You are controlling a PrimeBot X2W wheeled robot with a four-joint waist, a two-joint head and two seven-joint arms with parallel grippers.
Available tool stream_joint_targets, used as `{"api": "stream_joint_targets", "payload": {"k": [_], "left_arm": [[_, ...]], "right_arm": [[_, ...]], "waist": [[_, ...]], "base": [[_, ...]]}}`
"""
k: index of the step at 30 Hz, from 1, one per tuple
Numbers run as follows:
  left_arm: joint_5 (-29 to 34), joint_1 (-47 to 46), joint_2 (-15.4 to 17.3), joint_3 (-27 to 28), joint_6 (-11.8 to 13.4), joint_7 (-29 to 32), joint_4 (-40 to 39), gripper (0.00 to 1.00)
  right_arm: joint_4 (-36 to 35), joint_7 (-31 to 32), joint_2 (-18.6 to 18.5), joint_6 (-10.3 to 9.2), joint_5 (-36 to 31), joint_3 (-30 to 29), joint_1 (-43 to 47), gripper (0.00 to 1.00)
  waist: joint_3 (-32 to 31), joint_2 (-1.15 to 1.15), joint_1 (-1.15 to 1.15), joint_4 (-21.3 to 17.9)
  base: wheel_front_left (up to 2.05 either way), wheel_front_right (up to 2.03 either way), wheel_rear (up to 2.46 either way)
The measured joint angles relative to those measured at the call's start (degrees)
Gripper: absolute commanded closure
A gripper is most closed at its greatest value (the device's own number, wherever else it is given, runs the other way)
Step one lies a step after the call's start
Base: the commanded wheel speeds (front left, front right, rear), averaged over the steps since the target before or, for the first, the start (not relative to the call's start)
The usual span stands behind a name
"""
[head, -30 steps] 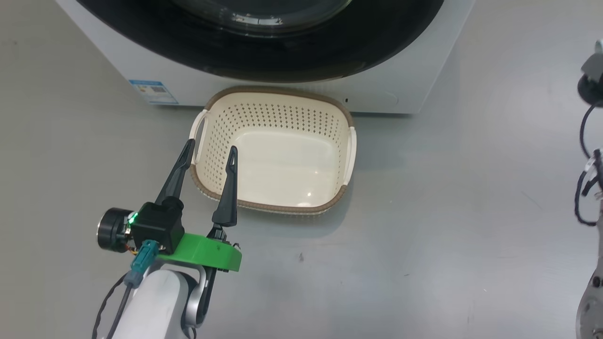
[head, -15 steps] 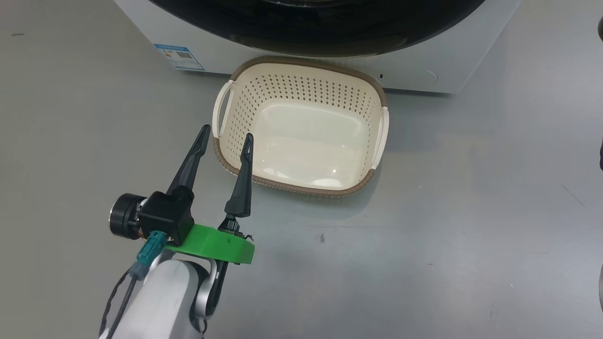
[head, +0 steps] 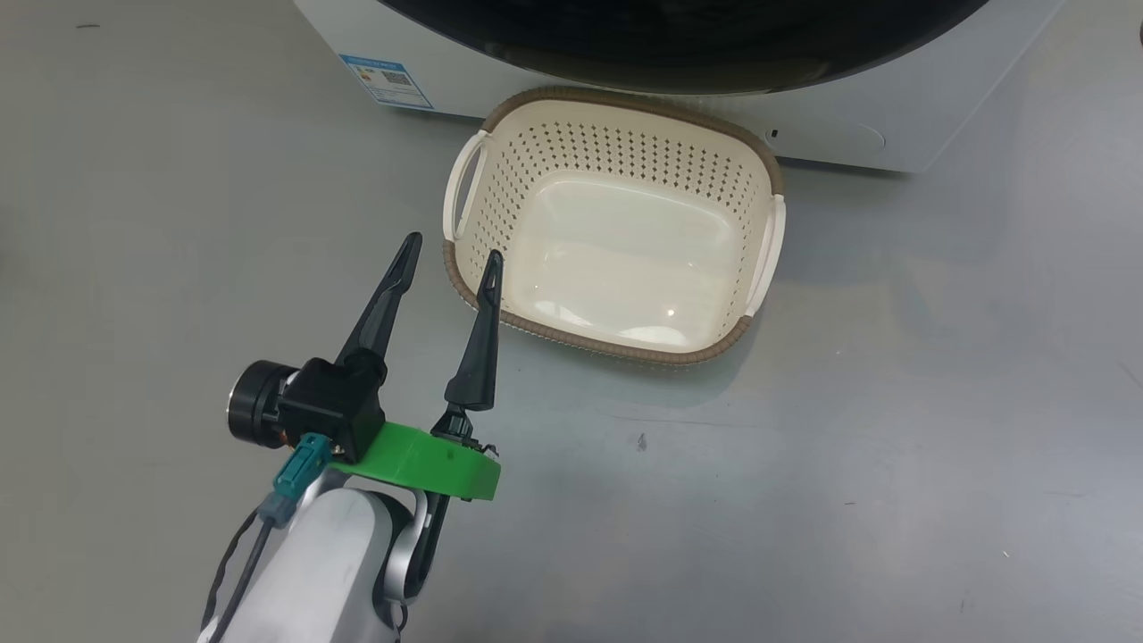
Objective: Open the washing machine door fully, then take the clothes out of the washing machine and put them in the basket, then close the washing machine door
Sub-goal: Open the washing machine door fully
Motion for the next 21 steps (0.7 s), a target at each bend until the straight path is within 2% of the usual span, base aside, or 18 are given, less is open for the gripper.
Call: {"api": "stream_joint_targets", "payload": {"k": [8,21], "left_arm": [[-0.1,-0.2,0.0,-0.3,0.4,0.0,-0.1,0.00],[-0.6,-0.4,-0.1,-0.9,0.6,0.0,0.0,0.00]], "right_arm": [[2.8,2.6,-0.2,-0.76,0.1,0.9,-1.9,1.00],[6.1,7.1,-0.5,-0.54,3.3,0.3,-3.7,1.00]], "waist": [[0.4,0.00,0.00,0.9],[0.9,0.00,-0.01,1.2]], "base": [[0.00,0.00,0.00],[0.00,0.00,0.00]]}}
